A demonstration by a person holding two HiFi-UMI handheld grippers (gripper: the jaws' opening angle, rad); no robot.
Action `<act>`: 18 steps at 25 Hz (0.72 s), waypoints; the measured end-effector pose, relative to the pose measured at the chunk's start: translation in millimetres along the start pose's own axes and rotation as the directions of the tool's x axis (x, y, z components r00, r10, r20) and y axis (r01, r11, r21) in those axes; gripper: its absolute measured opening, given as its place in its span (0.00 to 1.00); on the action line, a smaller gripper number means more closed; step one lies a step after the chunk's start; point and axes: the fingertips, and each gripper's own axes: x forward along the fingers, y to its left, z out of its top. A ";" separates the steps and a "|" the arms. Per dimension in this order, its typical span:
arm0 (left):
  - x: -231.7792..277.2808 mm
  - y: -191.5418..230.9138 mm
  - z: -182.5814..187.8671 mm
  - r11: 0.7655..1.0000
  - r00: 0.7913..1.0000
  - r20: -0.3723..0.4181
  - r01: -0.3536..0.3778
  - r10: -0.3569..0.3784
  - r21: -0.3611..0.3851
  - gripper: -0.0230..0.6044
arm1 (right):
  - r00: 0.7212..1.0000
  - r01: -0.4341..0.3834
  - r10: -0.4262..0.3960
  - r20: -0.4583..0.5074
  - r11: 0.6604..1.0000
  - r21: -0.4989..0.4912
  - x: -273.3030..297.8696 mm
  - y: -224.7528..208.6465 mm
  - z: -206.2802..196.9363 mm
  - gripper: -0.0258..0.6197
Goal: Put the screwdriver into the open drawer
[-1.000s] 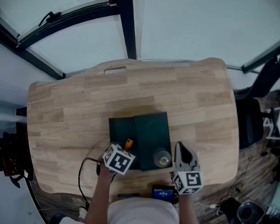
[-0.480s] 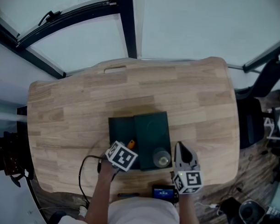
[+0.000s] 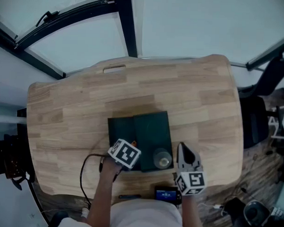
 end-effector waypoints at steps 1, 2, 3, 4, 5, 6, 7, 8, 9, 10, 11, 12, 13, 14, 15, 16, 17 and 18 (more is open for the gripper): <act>0.0 0.4 -0.2 1.000 1.000 -0.007 -0.001 0.001 0.002 0.20 | 1.000 0.000 0.000 0.000 1.000 0.001 -0.3 -0.4 0.2 0.03; 0.5 0.1 -0.4 1.000 1.000 -0.011 0.001 -0.001 0.001 0.20 | 1.000 0.001 -0.001 0.000 1.000 0.003 -0.5 -0.6 0.5 0.04; 1.6 -1.1 -0.8 1.000 1.000 -0.011 0.007 -0.007 -0.004 0.20 | 1.000 0.001 -0.001 -0.001 1.000 0.005 -0.7 -1.0 0.5 0.03; 2.6 -2.3 -1.0 1.000 1.000 -0.009 0.012 -0.012 -0.008 0.20 | 1.000 0.002 -0.002 -0.001 1.000 0.006 -1.1 -1.5 0.2 0.04; 2.6 -2.2 -0.7 1.000 1.000 -0.007 0.009 -0.010 -0.007 0.20 | 1.000 0.003 -0.003 -0.002 1.000 0.008 -1.6 -2.1 -0.7 0.04; 1.8 -1.0 -0.2 1.000 1.000 -0.007 0.002 -0.002 -0.001 0.20 | 1.000 0.002 -0.002 -0.004 1.000 0.011 -2.0 -2.7 -2.3 0.04; 1.3 -0.2 0.0 1.000 1.000 -0.007 -0.004 0.004 0.004 0.20 | 1.000 0.001 -0.001 -0.006 1.000 0.014 -2.3 -3.0 -4.1 0.04; 1.8 -0.9 -0.4 1.000 1.000 -0.006 -0.002 0.002 0.002 0.20 | 1.000 0.000 0.000 -0.008 1.000 0.016 -2.5 -3.1 -5.3 0.04; 2.9 -2.1 -0.9 1.000 1.000 -0.004 0.003 -0.003 -0.003 0.20 | 1.000 -0.001 0.001 -0.009 1.000 0.015 -2.5 -3.0 -5.3 0.04; 3.6 -2.9 -0.8 1.000 1.000 -0.001 0.006 -0.006 -0.007 0.20 | 1.000 -0.002 0.002 -0.008 1.000 0.013 -2.5 -2.6 -4.6 0.04; 3.9 -3.1 -0.5 1.000 1.000 0.001 0.007 -0.007 -0.010 0.20 | 1.000 -0.003 0.003 -0.009 1.000 0.012 -2.4 -2.1 -4.6 0.04; 4.0 -3.2 -0.4 1.000 1.000 0.001 0.008 -0.008 -0.011 0.20 | 1.000 -0.006 0.006 -0.011 1.000 0.015 -2.3 -1.5 -5.3 0.04; 3.8 -3.2 -0.5 1.000 1.000 0.000 0.009 -0.009 -0.013 0.20 | 1.000 -0.009 0.009 -0.013 1.000 0.019 -2.2 -0.7 -5.9 0.03; 3.7 -3.1 -0.6 1.000 1.000 -0.001 0.008 -0.008 -0.013 0.20 | 1.000 -0.013 0.013 -0.014 1.000 0.026 -2.0 0.0 -6.0 0.04; 3.7 -2.9 -0.6 1.000 1.000 -0.002 0.007 -0.007 -0.011 0.20 | 1.000 -0.017 0.017 -0.014 0.999 0.033 -1.8 0.5 -5.9 0.04; 3.7 -2.9 -0.8 1.000 1.000 -0.003 0.004 -0.004 -0.007 0.20 | 1.000 -0.019 0.020 -0.012 0.999 0.038 -2.0 0.8 -5.2 0.04; 3.7 -2.9 -1.0 1.000 1.000 -0.004 0.000 0.000 -0.002 0.20 | 1.000 -0.020 0.020 -0.010 0.999 0.039 -2.4 0.9 -3.9 0.04; 3.4 -2.7 -1.2 1.000 1.000 -0.001 -0.003 0.003 0.000 0.21 | 1.000 -0.020 0.020 -0.007 0.999 0.038 -2.9 1.0 -2.9 0.04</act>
